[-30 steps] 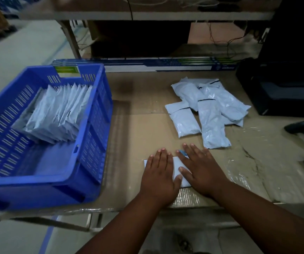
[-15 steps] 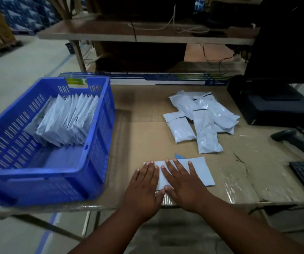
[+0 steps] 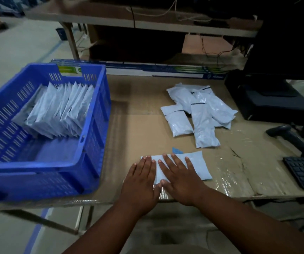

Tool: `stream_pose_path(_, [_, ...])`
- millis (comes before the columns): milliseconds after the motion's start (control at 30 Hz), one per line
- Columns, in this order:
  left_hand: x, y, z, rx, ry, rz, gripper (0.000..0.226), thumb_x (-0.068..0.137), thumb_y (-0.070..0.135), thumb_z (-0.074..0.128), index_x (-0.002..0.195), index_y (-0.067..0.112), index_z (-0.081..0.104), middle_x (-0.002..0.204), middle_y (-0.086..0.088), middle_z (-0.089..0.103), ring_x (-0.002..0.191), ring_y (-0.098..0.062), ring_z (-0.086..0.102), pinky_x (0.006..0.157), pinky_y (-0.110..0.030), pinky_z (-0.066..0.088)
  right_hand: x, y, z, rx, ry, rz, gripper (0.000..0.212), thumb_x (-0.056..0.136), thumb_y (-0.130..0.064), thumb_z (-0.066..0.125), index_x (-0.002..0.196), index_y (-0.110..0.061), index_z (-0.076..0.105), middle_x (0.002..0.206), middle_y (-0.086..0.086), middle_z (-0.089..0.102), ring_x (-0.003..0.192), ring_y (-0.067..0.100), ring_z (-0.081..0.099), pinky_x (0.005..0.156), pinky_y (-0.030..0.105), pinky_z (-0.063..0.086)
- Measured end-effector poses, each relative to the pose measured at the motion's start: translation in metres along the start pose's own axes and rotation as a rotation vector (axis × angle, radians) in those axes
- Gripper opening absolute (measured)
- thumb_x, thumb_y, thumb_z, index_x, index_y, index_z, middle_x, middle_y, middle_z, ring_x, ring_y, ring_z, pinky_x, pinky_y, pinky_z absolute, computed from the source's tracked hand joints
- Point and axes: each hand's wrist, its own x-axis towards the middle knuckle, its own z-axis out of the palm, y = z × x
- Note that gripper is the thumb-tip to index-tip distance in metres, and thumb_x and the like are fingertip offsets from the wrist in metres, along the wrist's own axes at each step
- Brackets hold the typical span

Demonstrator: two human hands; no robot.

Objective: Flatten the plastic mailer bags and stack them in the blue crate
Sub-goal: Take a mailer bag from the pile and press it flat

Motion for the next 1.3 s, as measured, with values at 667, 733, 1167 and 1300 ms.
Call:
stream_pose_path(667, [0.046, 0.068, 0.020, -0.064, 0.034, 0.231, 0.077, 0.100, 0.044, 0.039, 0.166, 0.009, 0.022, 0.174, -0.011, 0.017, 0.163, -0.023, 0.006, 0.130, -0.049, 0.013, -0.034, 0.058, 0.027, 0.068, 0.090, 0.178, 0.074, 0.108, -0.059, 0.022, 0.169, -0.019, 0.011, 0.177, 0.007, -0.003, 0.163, 0.026, -0.005, 0.130, 0.050, 0.009])
stream_pose_path(733, [0.047, 0.068, 0.022, -0.086, 0.034, 0.235, 0.077, 0.100, 0.043, 0.040, 0.166, 0.009, 0.021, 0.174, -0.011, 0.017, 0.163, -0.023, 0.006, 0.131, -0.049, 0.013, -0.031, 0.058, 0.022, 0.072, 0.064, 0.174, 0.075, 0.107, -0.060, 0.022, 0.169, -0.019, 0.011, 0.177, 0.007, -0.001, 0.163, 0.028, -0.002, 0.129, 0.051, 0.010])
stream_pose_path(1167, [0.050, 0.039, 0.012, -0.061, 0.058, 0.203, 0.070, 0.102, 0.040, 0.042, 0.163, 0.006, 0.032, 0.171, -0.013, 0.025, 0.160, -0.026, 0.022, 0.128, -0.049, 0.023, -0.014, 0.028, 0.000, 0.095, 0.131, 0.039, 0.070, 0.104, -0.045, 0.029, 0.165, -0.010, 0.027, 0.173, 0.010, 0.023, 0.162, 0.024, 0.015, 0.131, 0.050, 0.012])
stream_pose_path(1300, [0.036, 0.011, 0.015, -0.038, 0.089, 0.186, 0.076, 0.104, 0.056, 0.044, 0.162, 0.006, 0.036, 0.170, -0.014, 0.030, 0.159, -0.028, 0.025, 0.127, -0.050, 0.025, -0.022, 0.047, 0.012, 0.082, 0.119, 0.040, 0.080, 0.106, -0.066, 0.027, 0.168, -0.016, 0.019, 0.176, 0.004, 0.015, 0.162, 0.022, 0.012, 0.131, 0.048, 0.012])
